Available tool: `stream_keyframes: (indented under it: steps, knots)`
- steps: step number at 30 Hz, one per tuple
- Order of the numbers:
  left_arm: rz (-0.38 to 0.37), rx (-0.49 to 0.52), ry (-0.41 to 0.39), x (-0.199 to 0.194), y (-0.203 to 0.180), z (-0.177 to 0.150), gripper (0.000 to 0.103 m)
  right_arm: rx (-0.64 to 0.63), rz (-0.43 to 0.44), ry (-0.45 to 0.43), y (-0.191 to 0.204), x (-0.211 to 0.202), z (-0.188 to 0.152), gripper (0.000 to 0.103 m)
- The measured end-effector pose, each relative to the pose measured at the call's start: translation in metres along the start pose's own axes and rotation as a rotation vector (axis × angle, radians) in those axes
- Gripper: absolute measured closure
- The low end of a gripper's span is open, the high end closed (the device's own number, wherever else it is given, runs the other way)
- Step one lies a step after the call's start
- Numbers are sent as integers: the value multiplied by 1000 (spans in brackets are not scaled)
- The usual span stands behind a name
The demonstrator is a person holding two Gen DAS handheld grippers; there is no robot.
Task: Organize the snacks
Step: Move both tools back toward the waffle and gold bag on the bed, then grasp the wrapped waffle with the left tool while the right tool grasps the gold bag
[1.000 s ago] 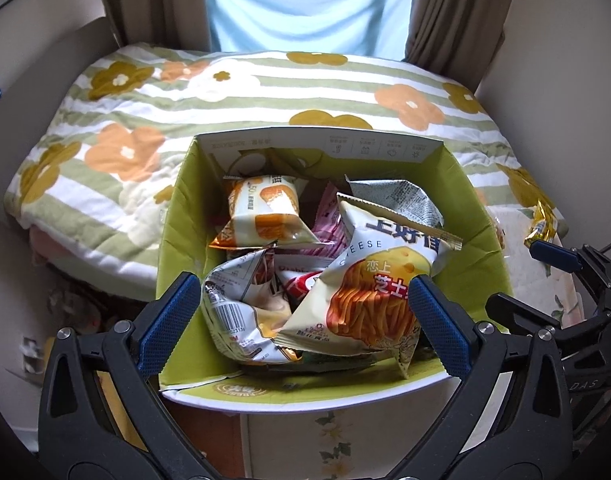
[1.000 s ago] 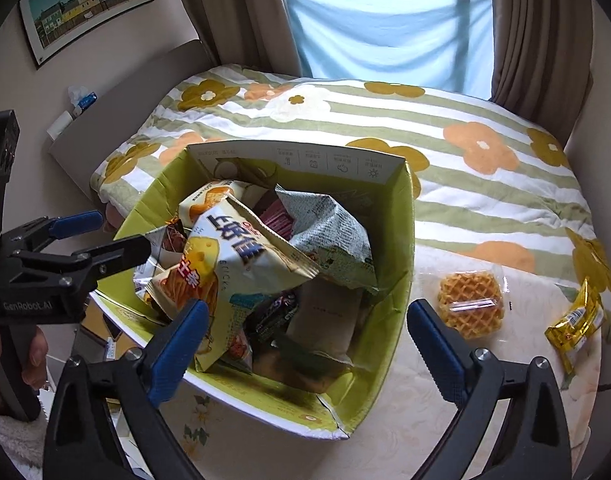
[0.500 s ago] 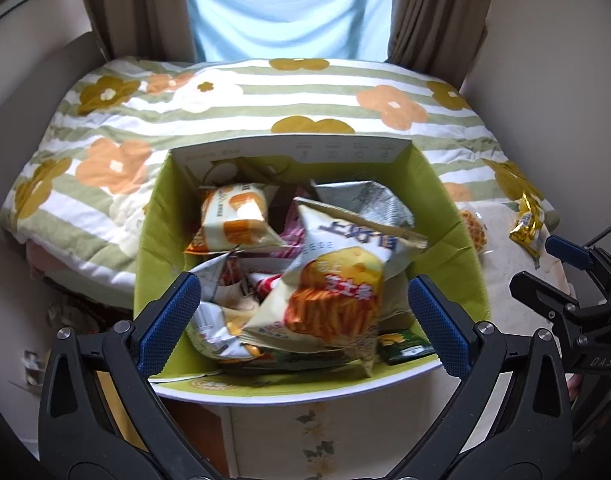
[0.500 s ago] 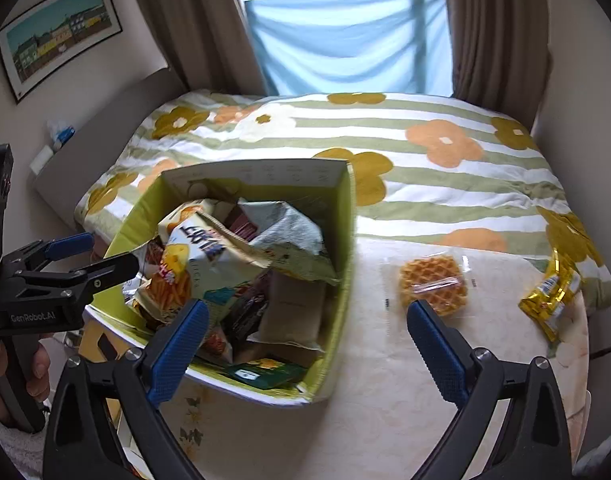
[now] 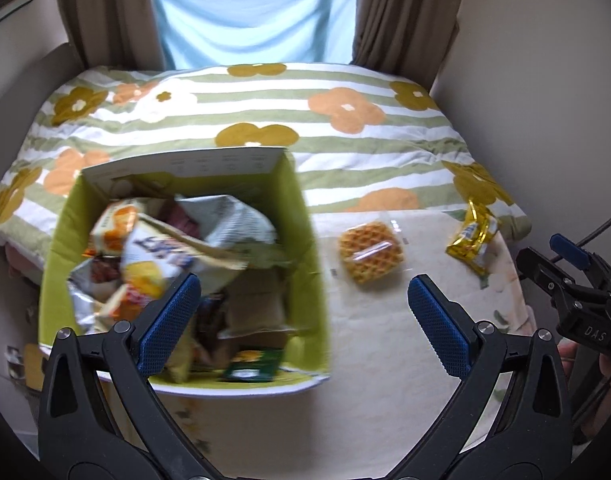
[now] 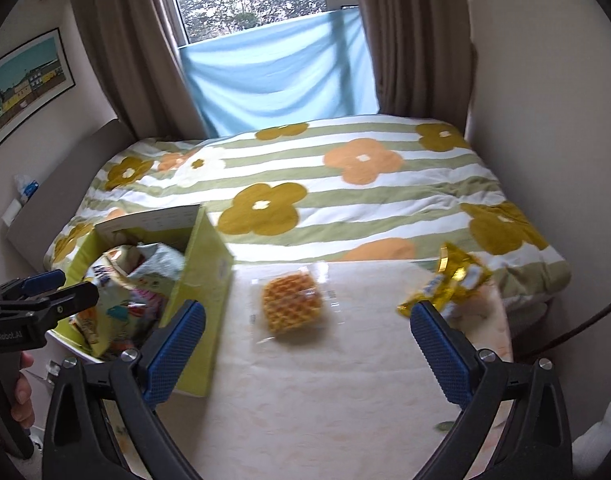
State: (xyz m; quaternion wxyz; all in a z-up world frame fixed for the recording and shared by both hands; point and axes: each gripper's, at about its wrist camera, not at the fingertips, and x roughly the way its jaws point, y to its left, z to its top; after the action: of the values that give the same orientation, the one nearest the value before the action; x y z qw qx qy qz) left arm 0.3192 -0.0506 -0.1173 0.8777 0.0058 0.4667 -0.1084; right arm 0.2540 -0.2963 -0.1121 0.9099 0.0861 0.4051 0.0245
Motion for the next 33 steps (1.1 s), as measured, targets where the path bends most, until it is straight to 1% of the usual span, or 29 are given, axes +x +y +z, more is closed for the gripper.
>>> stream_keyframes:
  steps: [2,7,12,15,19,24,27,30,33]
  knots:
    - [0,-7,11,10,-23,2,0,12,12,13,-25,1,5,1]
    - [-28,-75,40,42,-74,4,0,59,36,37,-80,15,7,1]
    - [-33,-152,78,80,-101,2,0,84,25,77,-118,47,4,1]
    - [-26,-181,115,106,-110,-3,0,107,6,107,-134,70,1,1]
    - [-7,-192,145,136,-114,-8,0,198,-24,184,-153,105,-6,1]
    - [17,-221,161,178,-111,-13,0,228,-29,183,-157,137,-10,1]
    - [33,-257,164,200,-107,-15,0,233,-59,191,-156,152,-12,1]
    - [55,-279,150,214,-104,-13,0,259,-65,187,-159,163,-13,1]
    - [90,-277,147,227,-102,-9,0,264,-74,188,-158,173,-14,1]
